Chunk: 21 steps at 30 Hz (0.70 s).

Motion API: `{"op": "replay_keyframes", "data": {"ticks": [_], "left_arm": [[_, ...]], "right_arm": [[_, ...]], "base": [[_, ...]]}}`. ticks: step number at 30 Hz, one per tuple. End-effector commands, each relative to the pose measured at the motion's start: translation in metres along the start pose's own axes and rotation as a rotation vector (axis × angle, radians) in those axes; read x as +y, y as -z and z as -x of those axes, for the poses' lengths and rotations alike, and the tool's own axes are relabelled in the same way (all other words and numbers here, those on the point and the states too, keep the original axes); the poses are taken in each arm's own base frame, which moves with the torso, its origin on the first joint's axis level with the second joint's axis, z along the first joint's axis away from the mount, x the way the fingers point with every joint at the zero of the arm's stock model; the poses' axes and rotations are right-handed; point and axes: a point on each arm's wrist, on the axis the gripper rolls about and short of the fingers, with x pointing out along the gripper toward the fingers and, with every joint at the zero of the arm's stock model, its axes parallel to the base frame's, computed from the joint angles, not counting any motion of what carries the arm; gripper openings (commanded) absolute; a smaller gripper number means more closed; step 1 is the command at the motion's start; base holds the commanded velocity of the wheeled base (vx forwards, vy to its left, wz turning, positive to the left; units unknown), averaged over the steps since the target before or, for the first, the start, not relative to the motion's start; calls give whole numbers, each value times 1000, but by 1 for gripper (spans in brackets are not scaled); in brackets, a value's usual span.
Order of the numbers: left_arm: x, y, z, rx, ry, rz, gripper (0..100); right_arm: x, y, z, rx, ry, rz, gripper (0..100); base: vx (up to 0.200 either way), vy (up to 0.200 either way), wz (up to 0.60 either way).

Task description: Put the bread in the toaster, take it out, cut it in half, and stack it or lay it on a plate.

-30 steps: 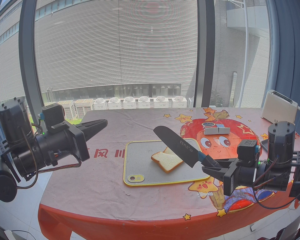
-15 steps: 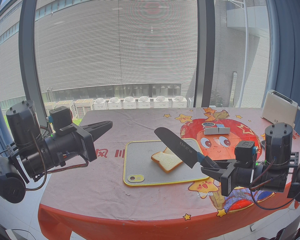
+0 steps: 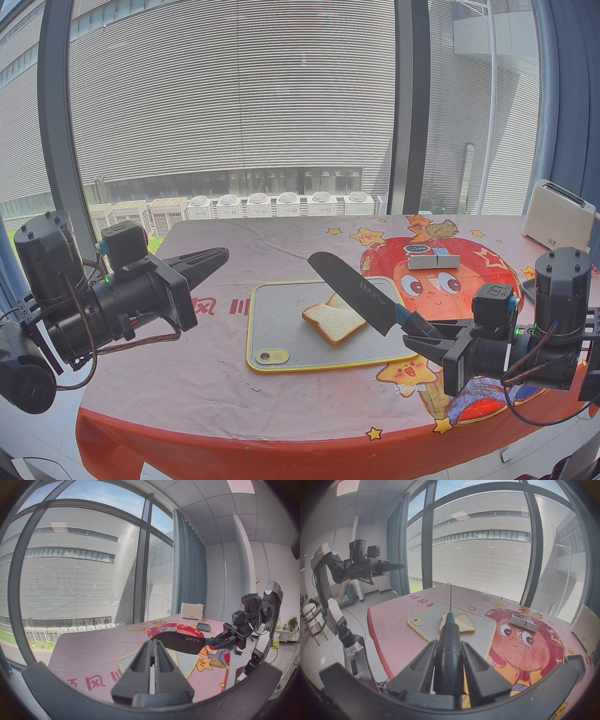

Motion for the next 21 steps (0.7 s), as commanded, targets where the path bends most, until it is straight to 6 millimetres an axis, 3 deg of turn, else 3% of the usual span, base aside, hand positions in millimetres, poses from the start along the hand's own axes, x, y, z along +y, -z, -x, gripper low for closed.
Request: {"op": "replay_keyframes", "data": {"ticks": [1, 15, 21], "left_arm": [[0, -9, -1, -33, 1, -8, 0], [-4, -40, -10, -133, 21, -149, 0], [-12, -36, -15, -112, 59, -142, 0]], "right_arm": [[0, -1, 4, -11, -3, 3, 0], [-3, 3, 4, 2, -2, 3, 0], [-2, 5, 1, 19, 1, 7, 0]], "base": [[0, 0, 0], [0, 0, 0], [0, 0, 0]]}}
